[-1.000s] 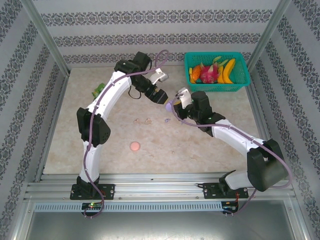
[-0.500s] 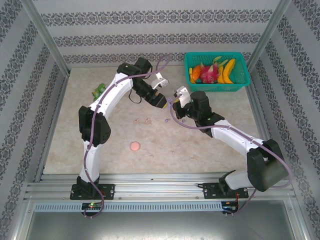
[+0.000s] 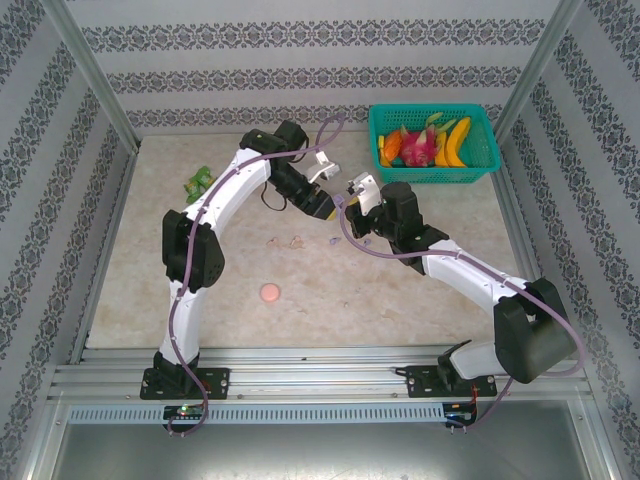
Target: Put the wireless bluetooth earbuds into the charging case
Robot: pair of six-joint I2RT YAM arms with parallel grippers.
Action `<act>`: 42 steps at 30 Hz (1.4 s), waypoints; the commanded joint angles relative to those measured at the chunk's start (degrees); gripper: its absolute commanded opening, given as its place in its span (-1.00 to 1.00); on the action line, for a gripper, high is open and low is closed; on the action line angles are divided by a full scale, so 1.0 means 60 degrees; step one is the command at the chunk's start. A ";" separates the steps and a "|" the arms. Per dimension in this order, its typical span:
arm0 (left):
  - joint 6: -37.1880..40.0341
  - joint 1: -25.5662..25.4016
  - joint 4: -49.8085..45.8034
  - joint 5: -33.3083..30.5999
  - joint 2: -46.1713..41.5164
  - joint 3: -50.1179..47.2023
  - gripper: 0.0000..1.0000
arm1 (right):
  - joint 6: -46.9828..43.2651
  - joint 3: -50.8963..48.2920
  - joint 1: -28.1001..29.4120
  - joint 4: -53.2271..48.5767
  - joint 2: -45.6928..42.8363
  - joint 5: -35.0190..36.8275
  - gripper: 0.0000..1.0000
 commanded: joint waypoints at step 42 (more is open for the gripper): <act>-0.1547 0.0353 0.4165 -0.0724 -0.2002 -0.3390 -1.00 | 0.2960 0.1330 -0.1409 -0.3021 -0.1634 -0.0703 0.30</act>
